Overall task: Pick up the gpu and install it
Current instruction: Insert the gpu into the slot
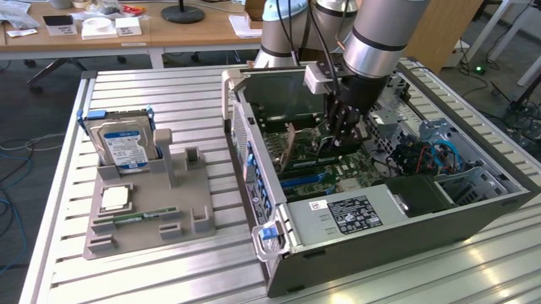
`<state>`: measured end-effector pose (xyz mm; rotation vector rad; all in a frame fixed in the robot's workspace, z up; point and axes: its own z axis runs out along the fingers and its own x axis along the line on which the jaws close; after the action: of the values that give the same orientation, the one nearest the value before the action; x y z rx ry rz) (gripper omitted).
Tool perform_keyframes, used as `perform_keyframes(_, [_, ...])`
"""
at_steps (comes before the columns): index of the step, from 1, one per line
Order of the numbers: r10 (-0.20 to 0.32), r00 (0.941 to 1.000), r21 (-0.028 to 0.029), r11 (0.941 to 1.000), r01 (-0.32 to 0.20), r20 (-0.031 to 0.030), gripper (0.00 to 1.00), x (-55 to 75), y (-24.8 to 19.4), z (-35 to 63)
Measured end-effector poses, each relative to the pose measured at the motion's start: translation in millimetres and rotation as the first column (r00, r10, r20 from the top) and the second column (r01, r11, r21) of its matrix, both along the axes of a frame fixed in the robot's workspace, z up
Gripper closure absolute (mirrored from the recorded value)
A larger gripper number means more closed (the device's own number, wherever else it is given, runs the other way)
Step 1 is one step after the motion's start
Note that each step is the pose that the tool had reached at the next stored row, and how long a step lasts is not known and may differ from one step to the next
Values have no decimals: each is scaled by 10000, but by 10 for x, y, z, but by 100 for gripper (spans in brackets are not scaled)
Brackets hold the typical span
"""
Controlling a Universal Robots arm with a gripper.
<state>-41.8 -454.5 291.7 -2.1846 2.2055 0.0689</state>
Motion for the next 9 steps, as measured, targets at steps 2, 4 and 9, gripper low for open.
perform_keyframes(2, [-2, 10000, 1, 10000, 2, -1, 74, -1, 0, 0])
perform_keyframes(4, [-2, 10000, 1, 10000, 2, 0, 74, -1, 0, 0])
perform_keyframes(9, [-4, 10000, 0, 10000, 4, 0, 74, -4, -17, 0])
